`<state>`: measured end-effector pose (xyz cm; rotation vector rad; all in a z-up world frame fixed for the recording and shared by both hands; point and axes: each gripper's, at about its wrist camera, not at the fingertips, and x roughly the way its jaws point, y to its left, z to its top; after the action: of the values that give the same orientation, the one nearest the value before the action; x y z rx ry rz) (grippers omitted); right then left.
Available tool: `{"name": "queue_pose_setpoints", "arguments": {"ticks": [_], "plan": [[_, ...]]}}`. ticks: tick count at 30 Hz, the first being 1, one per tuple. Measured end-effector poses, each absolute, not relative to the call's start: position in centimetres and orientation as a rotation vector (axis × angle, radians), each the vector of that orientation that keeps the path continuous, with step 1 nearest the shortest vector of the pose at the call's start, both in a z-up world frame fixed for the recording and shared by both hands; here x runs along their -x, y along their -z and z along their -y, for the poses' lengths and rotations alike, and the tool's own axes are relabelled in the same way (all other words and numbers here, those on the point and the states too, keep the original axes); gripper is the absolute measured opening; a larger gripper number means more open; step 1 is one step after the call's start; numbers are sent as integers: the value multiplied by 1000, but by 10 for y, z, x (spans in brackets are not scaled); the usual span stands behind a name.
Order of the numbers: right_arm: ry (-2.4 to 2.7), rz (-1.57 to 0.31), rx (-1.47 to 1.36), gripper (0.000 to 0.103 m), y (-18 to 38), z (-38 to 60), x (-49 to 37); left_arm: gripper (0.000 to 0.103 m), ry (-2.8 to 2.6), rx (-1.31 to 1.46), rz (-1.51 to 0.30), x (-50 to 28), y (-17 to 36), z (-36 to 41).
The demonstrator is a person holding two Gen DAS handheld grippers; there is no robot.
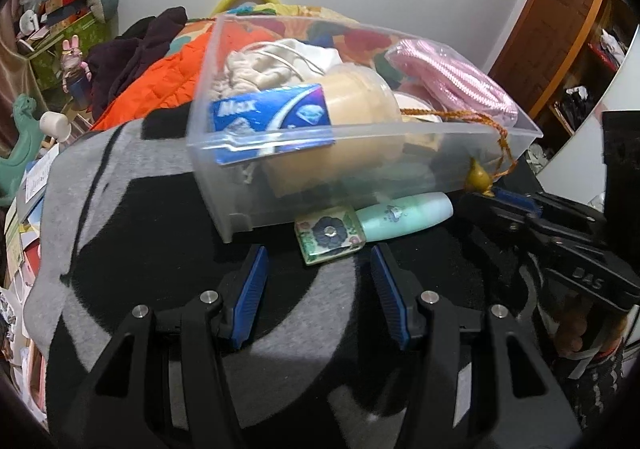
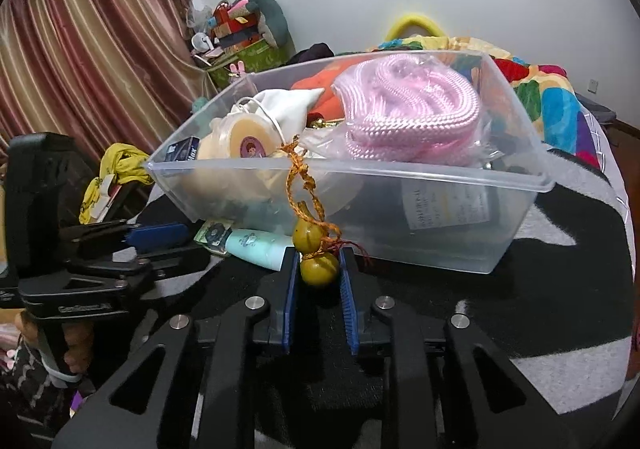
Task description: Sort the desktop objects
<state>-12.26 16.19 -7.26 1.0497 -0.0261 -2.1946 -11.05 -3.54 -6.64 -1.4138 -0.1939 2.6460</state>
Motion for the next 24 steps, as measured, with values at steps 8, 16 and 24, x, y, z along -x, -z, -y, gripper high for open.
{"name": "queue_pose_setpoints", "arguments": {"ticks": [8, 16, 24], "plan": [[2256, 30, -943, 18, 43, -178, 112, 53, -2681, 1426, 162, 119, 72, 30], [2348, 45, -886, 18, 21, -200, 130, 53, -2694, 1409, 258, 125, 73, 35], [2397, -4, -899, 18, 22, -198, 146, 42, -2726, 1409, 213, 121, 75, 34]]}}
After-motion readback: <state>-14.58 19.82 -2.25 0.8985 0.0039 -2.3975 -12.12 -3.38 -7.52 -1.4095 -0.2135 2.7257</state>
